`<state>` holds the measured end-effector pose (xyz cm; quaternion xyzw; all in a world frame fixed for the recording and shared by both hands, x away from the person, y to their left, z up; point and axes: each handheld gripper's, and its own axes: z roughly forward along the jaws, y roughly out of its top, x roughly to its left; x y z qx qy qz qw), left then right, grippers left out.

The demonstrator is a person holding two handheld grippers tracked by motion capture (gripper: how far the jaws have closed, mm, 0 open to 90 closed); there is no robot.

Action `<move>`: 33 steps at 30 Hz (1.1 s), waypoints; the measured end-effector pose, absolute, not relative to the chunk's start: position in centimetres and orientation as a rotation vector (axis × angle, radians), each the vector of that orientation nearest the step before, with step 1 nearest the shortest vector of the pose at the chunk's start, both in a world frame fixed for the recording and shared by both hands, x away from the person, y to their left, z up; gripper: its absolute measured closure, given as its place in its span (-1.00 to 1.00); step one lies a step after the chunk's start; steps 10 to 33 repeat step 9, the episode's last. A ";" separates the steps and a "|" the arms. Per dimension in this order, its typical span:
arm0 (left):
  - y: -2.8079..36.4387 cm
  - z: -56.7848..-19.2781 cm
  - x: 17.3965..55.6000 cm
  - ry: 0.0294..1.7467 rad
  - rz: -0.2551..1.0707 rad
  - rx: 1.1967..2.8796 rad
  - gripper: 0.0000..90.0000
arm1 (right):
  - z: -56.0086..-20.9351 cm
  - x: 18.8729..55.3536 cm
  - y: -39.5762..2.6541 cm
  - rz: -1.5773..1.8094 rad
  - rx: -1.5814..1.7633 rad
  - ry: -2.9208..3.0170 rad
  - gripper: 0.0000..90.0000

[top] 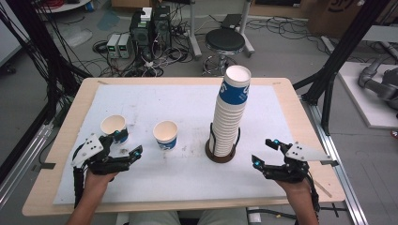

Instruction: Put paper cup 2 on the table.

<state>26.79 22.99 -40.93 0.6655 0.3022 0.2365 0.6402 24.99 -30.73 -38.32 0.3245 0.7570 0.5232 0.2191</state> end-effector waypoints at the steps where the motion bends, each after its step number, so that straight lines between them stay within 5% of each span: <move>1: 23.0 -40.9 26.8 0.687 0.540 1.519 -0.62 | -38.3 25.0 -30.8 1.449 0.902 2.095 -0.51; 33: 22.8 -40.9 26.7 0.676 0.541 1.517 -0.62 | -38.4 25.0 -30.9 1.453 0.902 2.092 -0.52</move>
